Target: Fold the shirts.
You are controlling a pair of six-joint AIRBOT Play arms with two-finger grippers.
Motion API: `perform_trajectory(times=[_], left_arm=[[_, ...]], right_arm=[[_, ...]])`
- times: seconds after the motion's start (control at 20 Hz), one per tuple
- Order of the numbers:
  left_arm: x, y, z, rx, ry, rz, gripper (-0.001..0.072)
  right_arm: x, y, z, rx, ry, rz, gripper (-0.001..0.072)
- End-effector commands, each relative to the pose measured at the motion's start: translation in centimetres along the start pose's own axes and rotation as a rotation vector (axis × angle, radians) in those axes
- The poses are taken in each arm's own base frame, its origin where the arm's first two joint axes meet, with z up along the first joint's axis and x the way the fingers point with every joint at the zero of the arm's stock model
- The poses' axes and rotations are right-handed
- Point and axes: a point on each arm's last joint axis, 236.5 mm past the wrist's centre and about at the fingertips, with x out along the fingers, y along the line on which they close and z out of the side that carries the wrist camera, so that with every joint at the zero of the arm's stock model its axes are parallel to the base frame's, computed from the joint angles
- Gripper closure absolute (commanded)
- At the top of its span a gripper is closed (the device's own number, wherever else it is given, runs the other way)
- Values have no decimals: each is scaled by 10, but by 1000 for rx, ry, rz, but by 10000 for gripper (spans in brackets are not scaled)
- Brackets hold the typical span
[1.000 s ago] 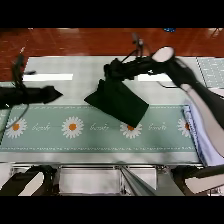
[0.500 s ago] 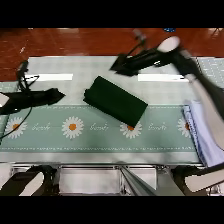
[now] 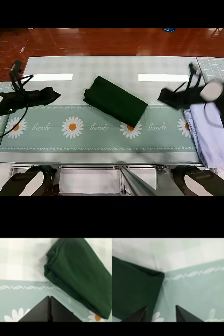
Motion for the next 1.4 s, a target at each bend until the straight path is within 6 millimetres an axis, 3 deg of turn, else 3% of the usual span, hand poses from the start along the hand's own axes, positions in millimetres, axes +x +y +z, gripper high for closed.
perform_trajectory(times=[0.0,0.25,0.45,0.5,0.6,0.7,0.9,1.05,1.2,1.35], left_arm=[[6,-3,-14,4,39,-8,688],[6,-3,-14,5,42,-9,688],[6,-3,-16,5,47,-11,688],[6,-3,-16,5,47,-11,688],[6,-3,-16,5,47,-11,688],[6,-3,-16,5,47,-10,688],[6,-3,-15,5,46,-10,688],[6,-3,-15,5,46,-10,688],[6,-5,-17,8,51,-13,688],[7,-7,-18,14,54,-17,688]], right_arm=[[51,-3,-40,188,9,104,298],[102,37,-73,239,202,284,297],[126,63,-69,233,287,369,309],[131,69,-64,227,304,378,359],[128,97,-48,121,312,456,685],[107,133,-15,19,261,538,687],[31,205,77,-193,47,596,688],[-30,228,135,-269,-123,566,688],[-86,219,177,-262,-214,574,688],[-133,172,206,-207,-270,515,688]])
